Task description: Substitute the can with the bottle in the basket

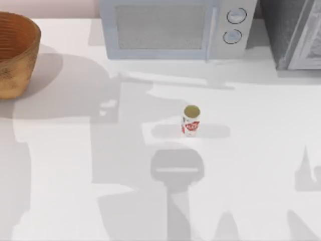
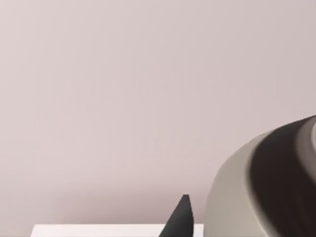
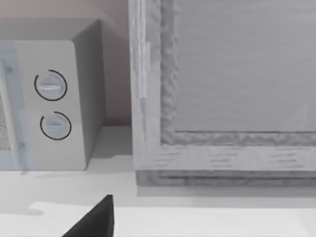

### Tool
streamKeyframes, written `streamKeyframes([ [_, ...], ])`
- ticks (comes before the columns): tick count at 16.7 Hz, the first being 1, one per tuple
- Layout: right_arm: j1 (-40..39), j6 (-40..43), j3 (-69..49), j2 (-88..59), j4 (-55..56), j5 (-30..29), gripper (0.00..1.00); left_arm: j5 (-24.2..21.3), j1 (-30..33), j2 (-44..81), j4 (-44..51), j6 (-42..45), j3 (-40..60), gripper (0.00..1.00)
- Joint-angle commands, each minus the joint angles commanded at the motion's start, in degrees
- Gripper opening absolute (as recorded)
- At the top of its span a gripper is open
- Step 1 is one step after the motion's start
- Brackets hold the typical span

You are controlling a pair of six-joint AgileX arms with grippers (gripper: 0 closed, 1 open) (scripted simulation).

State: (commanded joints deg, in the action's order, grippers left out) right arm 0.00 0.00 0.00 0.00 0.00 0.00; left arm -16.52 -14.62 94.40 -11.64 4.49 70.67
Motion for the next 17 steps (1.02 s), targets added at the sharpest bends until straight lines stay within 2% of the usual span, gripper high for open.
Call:
streamKeyframes([
  [11,0.0,0.0,0.0,0.0,0.0,0.0,1.0,0.8,0.8,4.5,-4.1,-0.3,0.6,0.0],
  [17,0.0,0.0,0.0,0.0,0.0,0.0,1.0,0.8,0.8,4.5,-4.1,-0.3,0.6,0.45],
])
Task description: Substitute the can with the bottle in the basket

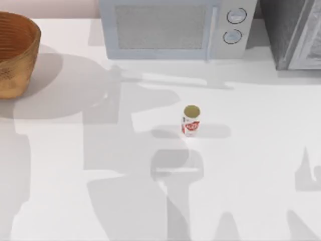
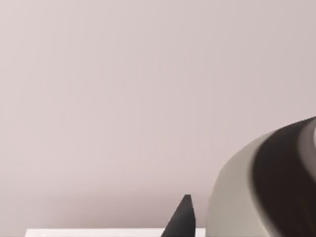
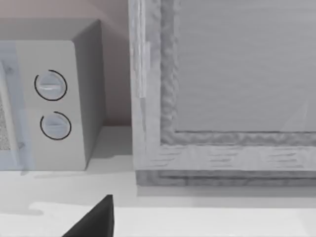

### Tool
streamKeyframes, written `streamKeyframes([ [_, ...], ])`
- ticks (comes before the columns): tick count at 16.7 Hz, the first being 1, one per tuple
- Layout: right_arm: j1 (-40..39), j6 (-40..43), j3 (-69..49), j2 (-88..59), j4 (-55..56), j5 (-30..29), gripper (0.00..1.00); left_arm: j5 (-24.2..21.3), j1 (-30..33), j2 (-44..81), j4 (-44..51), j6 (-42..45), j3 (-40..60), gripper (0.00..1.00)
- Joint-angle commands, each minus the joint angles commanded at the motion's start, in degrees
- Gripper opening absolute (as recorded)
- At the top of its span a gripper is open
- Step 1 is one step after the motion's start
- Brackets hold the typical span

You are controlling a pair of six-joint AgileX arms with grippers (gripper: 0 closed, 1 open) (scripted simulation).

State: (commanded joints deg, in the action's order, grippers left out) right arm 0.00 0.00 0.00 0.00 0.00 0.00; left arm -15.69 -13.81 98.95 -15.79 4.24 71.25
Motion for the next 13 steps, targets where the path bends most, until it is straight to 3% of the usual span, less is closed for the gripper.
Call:
streamKeyframes([
  [7,0.0,0.0,0.0,0.0,0.0,0.0,1.0,0.0,0.0,0.0,0.0,0.0,0.0,0.98],
  [13,0.0,0.0,0.0,0.0,0.0,0.0,1.0,0.0,0.0,0.0,0.0,0.0,0.0,1.0],
])
